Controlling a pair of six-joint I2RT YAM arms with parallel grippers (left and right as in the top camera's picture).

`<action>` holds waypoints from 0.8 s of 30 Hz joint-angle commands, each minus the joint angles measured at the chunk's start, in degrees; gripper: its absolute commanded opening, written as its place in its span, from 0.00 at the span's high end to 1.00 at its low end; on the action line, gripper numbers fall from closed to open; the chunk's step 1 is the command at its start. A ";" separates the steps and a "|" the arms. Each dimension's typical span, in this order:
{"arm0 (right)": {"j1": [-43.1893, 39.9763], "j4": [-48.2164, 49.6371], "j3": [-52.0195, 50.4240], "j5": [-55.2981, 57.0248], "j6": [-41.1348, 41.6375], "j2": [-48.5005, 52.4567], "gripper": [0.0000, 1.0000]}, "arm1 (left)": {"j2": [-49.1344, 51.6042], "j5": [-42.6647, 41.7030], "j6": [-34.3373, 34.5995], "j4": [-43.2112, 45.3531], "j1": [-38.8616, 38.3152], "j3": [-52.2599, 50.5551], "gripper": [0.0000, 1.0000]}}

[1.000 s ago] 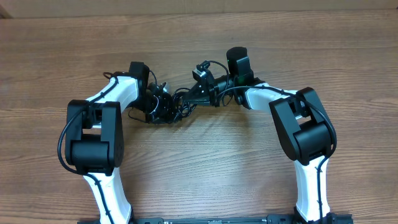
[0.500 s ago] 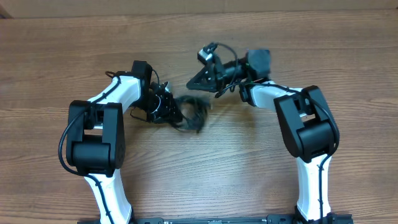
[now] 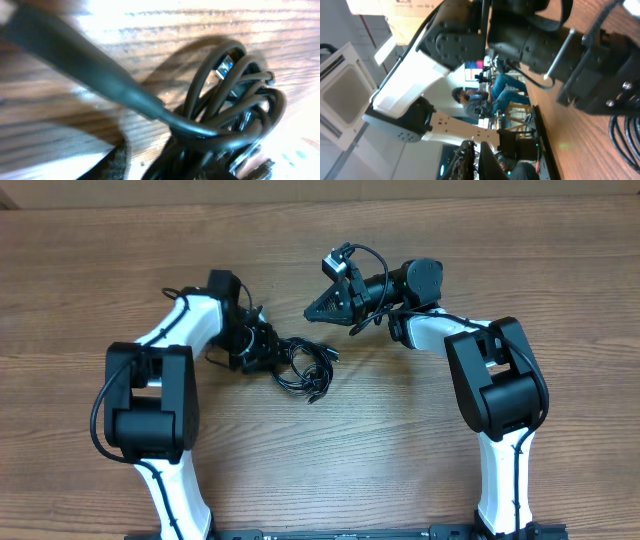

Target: Untangle cables

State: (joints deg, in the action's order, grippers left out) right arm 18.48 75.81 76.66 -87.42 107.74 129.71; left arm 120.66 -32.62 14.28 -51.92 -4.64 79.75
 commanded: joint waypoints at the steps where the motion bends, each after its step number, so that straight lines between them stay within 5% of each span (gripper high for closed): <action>1: 0.20 -5.44 0.52 -2.49 -10.27 -1.31 0.88 | 4.37 3.15 -2.75 -4.07 2.19 4.37 0.39; 4: 0.20 -17.77 0.52 -1.57 -20.81 -1.31 0.83 | 4.37 3.23 -2.75 -9.03 2.27 9.73 0.38; 7: 0.20 -34.21 0.52 1.62 -34.71 -1.31 0.83 | 4.37 3.19 -2.71 -13.25 2.12 12.83 0.48; 13: 0.20 -58.69 0.52 6.03 -56.00 -1.31 0.80 | 4.37 2.82 -7.58 -21.68 0.33 12.66 0.42; 19: -0.13 -72.89 0.52 8.28 -67.89 -1.31 0.79 | 4.37 1.27 -11.32 -27.67 -1.25 12.24 0.41; 24: -0.28 -85.70 0.52 11.39 -79.03 -1.31 0.78 | 4.37 3.23 -9.18 -23.12 -3.50 8.33 0.43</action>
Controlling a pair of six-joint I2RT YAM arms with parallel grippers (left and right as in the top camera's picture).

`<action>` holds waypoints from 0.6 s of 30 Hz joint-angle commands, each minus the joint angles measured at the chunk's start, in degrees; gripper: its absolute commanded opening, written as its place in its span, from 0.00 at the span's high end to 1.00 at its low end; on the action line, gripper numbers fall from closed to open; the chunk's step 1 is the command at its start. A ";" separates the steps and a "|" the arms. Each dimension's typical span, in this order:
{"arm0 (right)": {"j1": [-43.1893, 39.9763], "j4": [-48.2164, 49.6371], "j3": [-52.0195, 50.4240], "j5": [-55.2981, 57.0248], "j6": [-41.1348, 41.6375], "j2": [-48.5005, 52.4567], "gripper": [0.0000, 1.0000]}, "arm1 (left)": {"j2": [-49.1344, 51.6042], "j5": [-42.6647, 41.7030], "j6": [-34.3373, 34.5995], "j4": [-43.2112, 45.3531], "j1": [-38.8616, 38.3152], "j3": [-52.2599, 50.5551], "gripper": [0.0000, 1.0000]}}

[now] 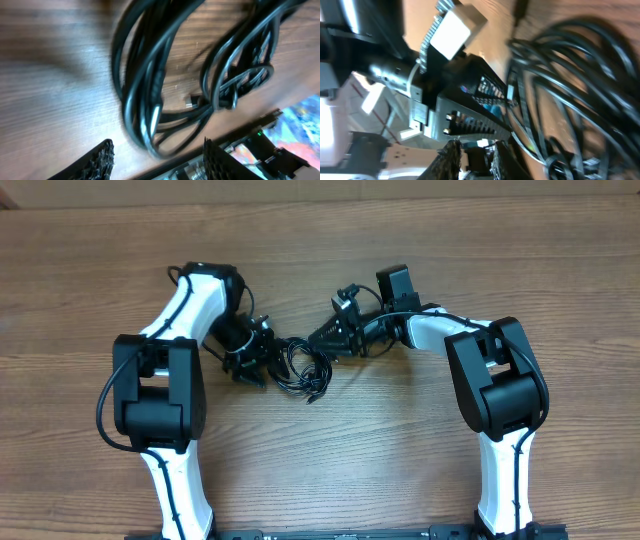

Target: Untangle cables

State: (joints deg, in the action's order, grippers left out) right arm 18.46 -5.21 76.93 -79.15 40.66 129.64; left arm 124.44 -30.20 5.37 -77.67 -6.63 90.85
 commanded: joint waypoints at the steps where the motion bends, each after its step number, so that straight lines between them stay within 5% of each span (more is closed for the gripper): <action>1: -0.48 -7.48 0.26 4.52 -14.21 -1.25 0.78 | 0.59 0.70 0.79 4.44 -1.84 -3.91 0.43; 7: -1.68 -19.76 0.26 5.84 -23.12 -1.27 0.76 | 0.59 0.76 6.71 19.41 -2.51 -11.30 0.49; 13: -1.42 -27.54 0.26 7.74 -27.71 -1.25 0.72 | 0.59 0.81 8.37 26.73 -2.49 -12.85 0.81; 18: -1.40 -29.24 0.26 15.37 -27.67 -1.27 0.72 | 0.59 5.79 8.37 28.24 -2.29 -12.85 0.96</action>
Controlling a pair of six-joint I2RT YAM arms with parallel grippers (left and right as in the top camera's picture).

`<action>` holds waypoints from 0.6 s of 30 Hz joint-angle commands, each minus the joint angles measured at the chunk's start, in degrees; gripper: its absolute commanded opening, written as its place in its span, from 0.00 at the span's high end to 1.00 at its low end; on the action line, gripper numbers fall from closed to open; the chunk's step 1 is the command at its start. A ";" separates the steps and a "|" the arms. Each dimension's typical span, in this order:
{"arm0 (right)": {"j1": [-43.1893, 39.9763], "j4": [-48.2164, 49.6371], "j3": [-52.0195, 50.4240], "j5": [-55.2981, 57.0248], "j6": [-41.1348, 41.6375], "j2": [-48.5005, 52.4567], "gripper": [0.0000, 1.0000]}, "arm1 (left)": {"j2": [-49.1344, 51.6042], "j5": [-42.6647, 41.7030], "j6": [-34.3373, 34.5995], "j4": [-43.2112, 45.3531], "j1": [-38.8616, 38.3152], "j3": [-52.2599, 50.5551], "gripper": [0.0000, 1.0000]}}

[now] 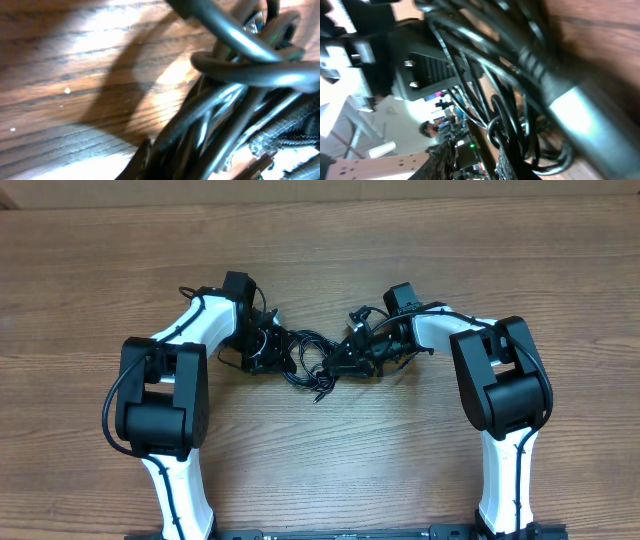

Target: Untangle cables

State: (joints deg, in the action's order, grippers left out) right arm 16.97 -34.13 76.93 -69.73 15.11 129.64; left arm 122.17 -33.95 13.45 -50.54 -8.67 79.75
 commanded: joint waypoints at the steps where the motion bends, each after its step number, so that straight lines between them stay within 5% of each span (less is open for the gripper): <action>1: 0.09 -0.35 0.26 6.19 -2.12 -1.27 0.71 | 2.86 11.56 0.31 1.18 -0.26 -1.75 0.96; 8: -0.13 -0.35 0.35 -4.94 -5.75 -1.99 0.72 | 2.86 21.24 1.86 1.42 -0.26 -1.75 0.96; 18: -0.96 -1.79 0.37 12.79 -2.93 -3.61 0.70 | 2.86 8.57 -0.85 1.88 0.48 -1.75 0.96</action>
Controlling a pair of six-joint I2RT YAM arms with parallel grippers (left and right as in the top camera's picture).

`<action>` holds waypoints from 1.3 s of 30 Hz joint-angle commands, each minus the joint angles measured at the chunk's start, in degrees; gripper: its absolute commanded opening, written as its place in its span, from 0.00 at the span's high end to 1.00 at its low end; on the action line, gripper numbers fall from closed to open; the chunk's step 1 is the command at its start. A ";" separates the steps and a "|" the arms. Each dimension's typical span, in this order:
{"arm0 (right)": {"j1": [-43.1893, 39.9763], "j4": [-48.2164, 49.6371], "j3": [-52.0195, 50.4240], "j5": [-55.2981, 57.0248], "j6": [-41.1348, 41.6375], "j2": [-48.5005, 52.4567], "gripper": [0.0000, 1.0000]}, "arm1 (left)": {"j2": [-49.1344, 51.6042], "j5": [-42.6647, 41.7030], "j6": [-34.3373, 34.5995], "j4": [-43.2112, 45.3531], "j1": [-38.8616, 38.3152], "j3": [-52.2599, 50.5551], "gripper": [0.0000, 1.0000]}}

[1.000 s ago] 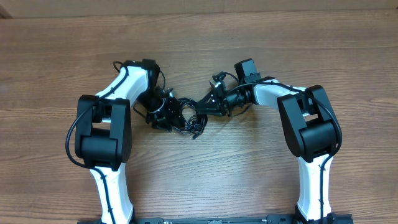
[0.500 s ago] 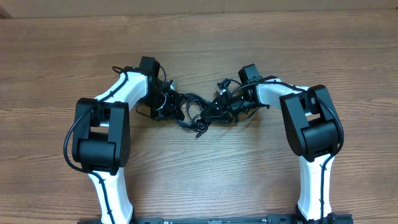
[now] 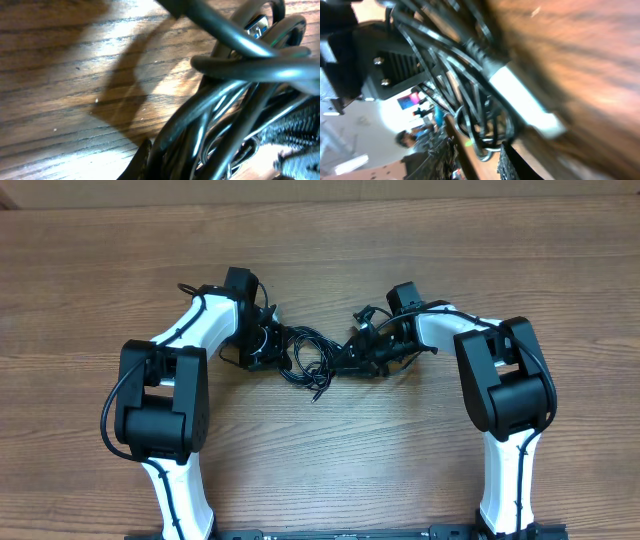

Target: Untangle cables

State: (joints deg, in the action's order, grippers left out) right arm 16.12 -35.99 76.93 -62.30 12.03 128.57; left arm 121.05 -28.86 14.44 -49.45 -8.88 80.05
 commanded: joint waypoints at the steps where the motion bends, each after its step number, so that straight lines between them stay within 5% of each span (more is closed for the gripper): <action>1: 0.22 0.09 0.37 5.77 0.15 -2.54 0.70 | 3.98 2.56 -2.01 0.66 0.68 -2.05 0.96; 20: 3.76 3.54 0.79 13.97 6.21 -2.51 0.80 | 4.00 2.01 -1.99 0.24 -0.55 -2.08 0.96; 33: 7.61 -16.65 14.51 34.53 -1.90 -3.85 0.92 | 4.00 2.03 -1.99 0.39 -0.68 -2.08 0.95; 39: 13.62 -17.92 14.78 46.21 -1.90 -3.85 0.81 | 4.00 2.03 -1.97 0.79 -0.68 -2.08 0.90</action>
State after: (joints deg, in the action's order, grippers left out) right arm 26.83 -53.67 90.98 -26.63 11.31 126.04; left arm 121.75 -31.86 13.37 -49.01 -9.04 79.96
